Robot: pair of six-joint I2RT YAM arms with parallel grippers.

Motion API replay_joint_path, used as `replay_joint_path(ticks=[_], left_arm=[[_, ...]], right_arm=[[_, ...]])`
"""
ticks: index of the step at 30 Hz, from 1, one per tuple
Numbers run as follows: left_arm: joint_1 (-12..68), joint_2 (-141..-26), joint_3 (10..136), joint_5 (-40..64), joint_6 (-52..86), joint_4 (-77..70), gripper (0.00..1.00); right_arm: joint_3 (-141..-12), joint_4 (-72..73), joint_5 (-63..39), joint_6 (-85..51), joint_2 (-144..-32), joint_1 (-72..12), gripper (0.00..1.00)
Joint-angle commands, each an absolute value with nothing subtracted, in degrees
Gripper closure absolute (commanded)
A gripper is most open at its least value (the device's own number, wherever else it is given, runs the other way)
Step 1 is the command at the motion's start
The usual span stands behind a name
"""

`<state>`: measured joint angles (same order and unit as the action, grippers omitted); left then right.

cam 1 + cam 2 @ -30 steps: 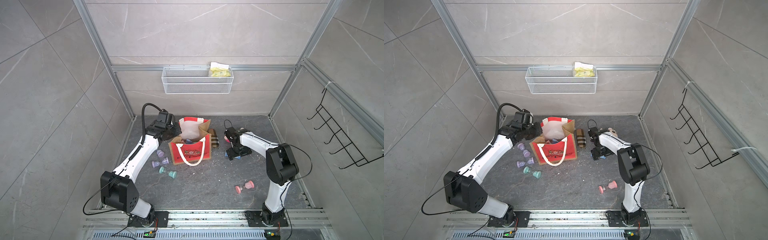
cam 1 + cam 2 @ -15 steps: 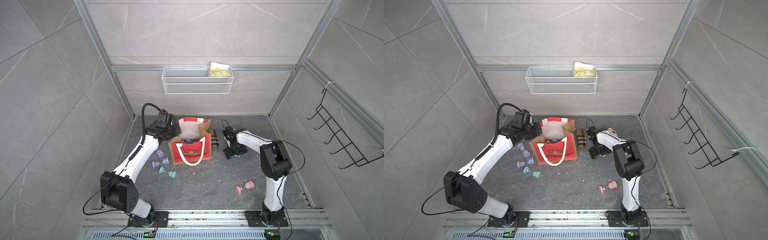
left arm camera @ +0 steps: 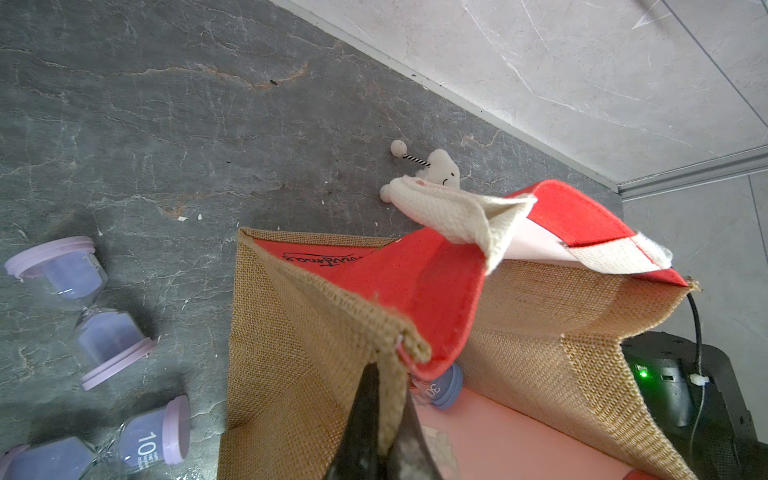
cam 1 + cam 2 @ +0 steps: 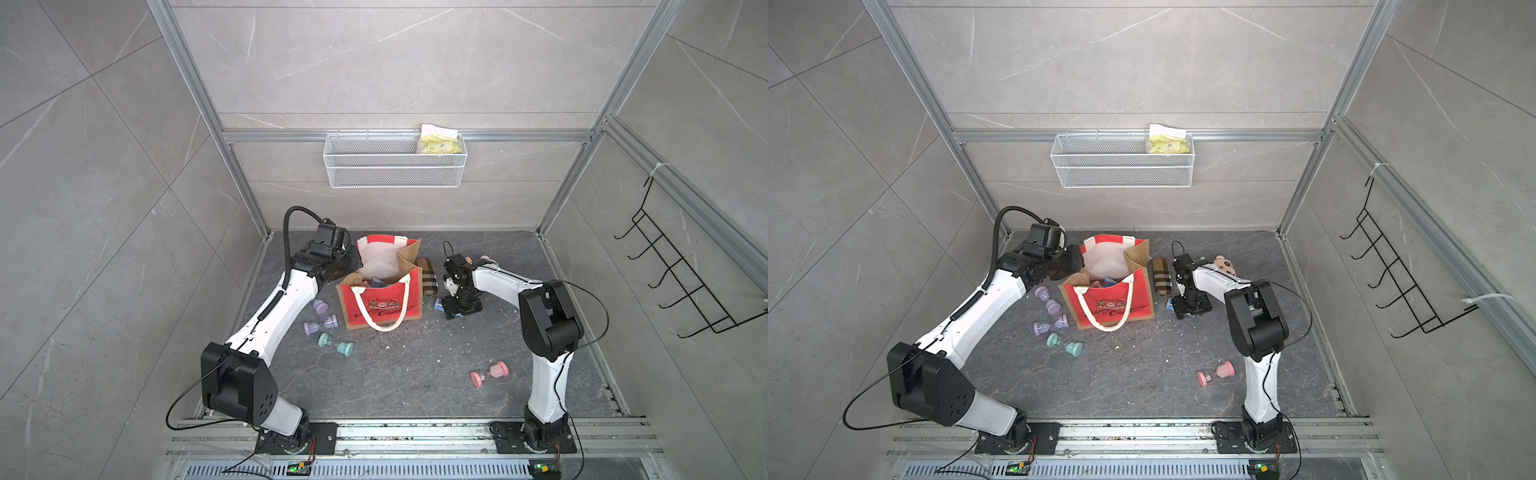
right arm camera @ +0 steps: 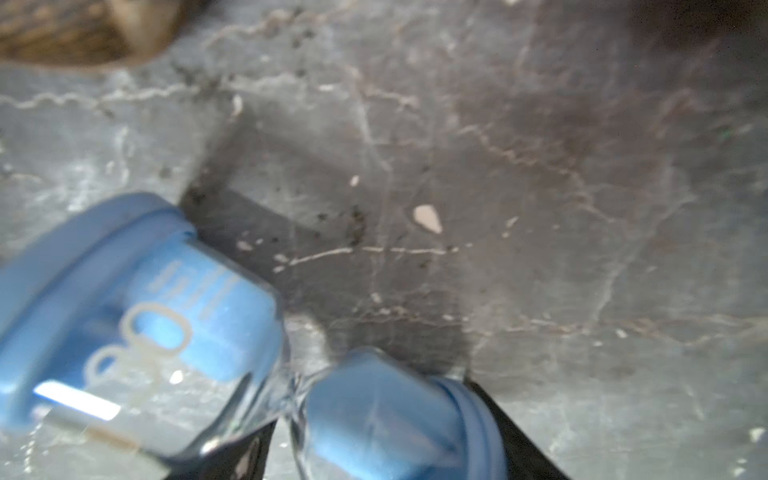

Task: Put the hourglass into the canvas bag
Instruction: Pick up the hourglass from the center of the board.

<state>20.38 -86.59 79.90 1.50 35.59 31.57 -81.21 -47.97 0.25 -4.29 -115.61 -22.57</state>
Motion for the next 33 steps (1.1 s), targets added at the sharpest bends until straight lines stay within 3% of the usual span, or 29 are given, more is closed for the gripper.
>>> replay_joint_path(ticks=[1, 6, 12, 23, 33], left_arm=[[21.09, -85.35, 80.72, 2.72, 34.95, 34.45, 1.00], [21.09, -84.42, 80.60, 1.84, 34.81, 34.74, 1.00], [21.09, -84.46, 80.78, 1.64, 34.63, 34.84, 1.00], [21.14, -84.47, 80.86, 1.61, 34.86, 34.73, 1.00], [21.13, -84.20, 80.82, 1.66, 34.80, 34.51, 1.00]], right_arm=[[-82.15, -49.04, 3.52, -4.84, -114.26, -23.31, 0.22], [-85.53, -50.37, 7.42, -4.35, -115.92, -23.33, 0.18], [-86.52, -47.59, 2.55, 0.57, -116.50, -23.82, 0.19], [-83.64, -45.33, -3.43, 3.68, -115.84, -25.49, 0.31], [-78.10, -42.17, -5.02, 2.48, -111.73, -28.73, 0.34]])
